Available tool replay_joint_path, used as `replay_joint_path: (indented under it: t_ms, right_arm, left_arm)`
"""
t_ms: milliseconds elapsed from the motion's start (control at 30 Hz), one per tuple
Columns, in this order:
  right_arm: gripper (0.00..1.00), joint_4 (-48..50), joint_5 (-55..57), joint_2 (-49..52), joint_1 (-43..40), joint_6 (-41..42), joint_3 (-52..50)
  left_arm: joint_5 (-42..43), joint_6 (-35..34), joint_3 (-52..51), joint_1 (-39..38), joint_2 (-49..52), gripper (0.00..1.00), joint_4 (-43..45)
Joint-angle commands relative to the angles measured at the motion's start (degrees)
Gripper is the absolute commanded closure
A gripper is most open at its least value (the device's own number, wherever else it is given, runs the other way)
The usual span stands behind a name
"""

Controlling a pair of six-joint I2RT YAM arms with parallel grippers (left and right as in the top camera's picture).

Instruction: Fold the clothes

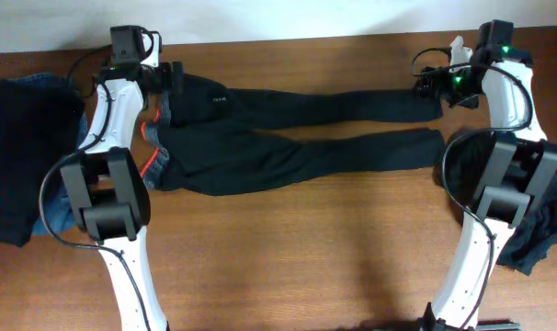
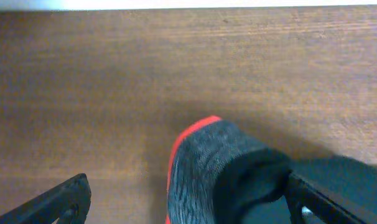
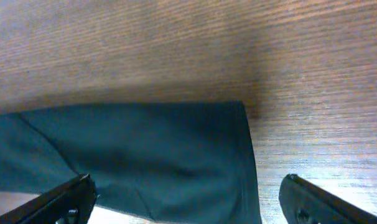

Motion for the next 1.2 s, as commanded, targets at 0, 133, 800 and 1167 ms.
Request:
replay_joint_path:
  t_ms: [0,133,800,1167]
  right_arm:
    - [0.01,2.1,-0.5,0.0,0.3,-0.9,-2.4]
    - [0.12,5.7,-0.5,0.0,0.3,-0.9,-4.9]
    - [0.79,13.7,-0.7,1.1,0.3,2.2,-7.0]
    - [0.96,13.1,-0.9,1.0,-0.9,2.2,-3.8]
  left_arm:
    - [1.0,1.4,0.0,0.4,2.8,0.01,4.1]
    - [1.1,1.4,0.0,0.4,5.2,0.01,7.6]
    - [2.6,1.1,0.0,0.4,8.8,0.78,8.9]
    - [1.5,-0.2,6.8,0.4,8.8,0.99,4.1]
